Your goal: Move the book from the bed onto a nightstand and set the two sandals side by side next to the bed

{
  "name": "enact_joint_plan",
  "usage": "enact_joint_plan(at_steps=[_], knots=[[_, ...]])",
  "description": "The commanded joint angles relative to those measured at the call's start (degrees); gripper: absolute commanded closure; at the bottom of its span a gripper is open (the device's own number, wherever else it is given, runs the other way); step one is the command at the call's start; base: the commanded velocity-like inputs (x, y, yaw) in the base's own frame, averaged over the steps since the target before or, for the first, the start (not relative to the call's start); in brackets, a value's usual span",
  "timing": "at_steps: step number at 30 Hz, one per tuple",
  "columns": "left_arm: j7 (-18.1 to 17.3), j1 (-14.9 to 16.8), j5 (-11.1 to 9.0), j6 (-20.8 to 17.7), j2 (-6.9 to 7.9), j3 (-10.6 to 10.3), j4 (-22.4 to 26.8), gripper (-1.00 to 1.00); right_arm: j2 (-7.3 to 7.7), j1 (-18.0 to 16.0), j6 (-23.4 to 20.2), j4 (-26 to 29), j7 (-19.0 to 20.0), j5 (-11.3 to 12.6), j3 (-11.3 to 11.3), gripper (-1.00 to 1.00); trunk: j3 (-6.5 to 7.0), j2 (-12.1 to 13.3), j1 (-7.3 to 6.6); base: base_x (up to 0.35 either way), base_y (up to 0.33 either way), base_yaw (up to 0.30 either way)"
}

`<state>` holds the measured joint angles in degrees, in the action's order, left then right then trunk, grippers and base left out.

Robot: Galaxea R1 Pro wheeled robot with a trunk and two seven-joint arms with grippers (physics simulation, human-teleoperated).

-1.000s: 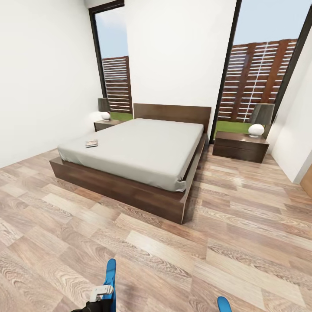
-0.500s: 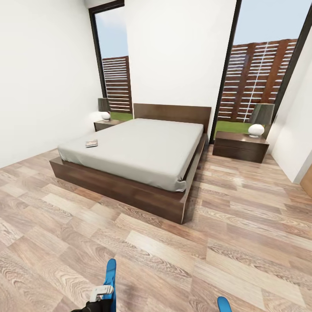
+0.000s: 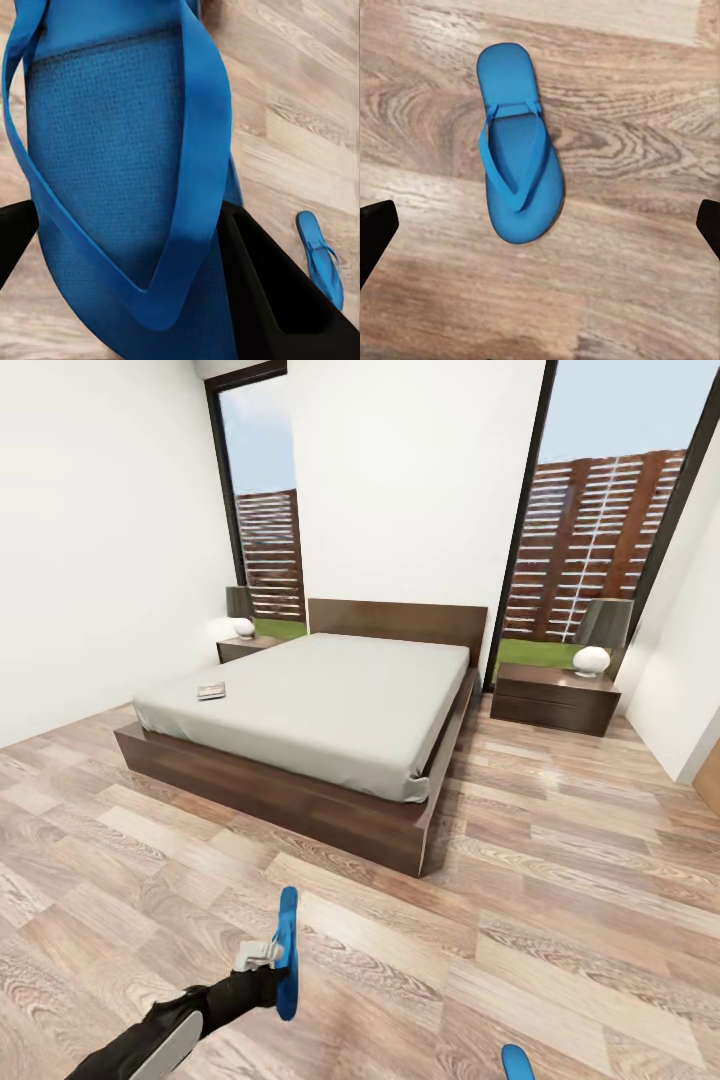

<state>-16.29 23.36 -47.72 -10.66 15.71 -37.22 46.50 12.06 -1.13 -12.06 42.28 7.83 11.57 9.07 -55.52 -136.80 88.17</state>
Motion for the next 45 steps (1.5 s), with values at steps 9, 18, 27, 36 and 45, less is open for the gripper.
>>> enact_joint_plan(at_steps=[9,18,27,36,45], knots=[[-15.83,0.19,-0.63,-1.18,4.2,4.42,1.66,1.0,-0.01,-0.01,-0.44,0.1,0.34,0.4,0.25,-1.0,-0.06,-0.02,-0.01,0.0,0.0,0.0],[-17.54,0.19,-0.79,-1.12,4.01,8.03,1.67,1.0,0.07,-0.01,-0.43,0.23,0.46,0.45,0.32,-1.0,-0.06,-0.02,-0.01,0.0,0.0,0.0],[-17.33,0.2,-0.71,-1.02,3.26,8.07,1.67,1.0,-0.01,-0.04,-0.9,1.97,-0.12,0.09,0.16,-1.0,-0.06,-0.02,-0.01,0.0,0.0,0.0],[-17.34,0.2,-0.68,-1.1,3.07,7.99,1.67,1.0,-0.07,-8.05,-16.16,15.55,-0.51,-0.32,0.08,-1.0,-0.06,-0.02,-0.01,0.0,0.0,0.0],[-17.34,0.2,-0.66,-1.18,2.67,7.96,1.67,1.0,-0.09,-22.23,-35.25,13.5,-0.4,-3.42,-0.12,-1.0,-0.06,-0.02,-0.01,0.0,0.0,0.0]])
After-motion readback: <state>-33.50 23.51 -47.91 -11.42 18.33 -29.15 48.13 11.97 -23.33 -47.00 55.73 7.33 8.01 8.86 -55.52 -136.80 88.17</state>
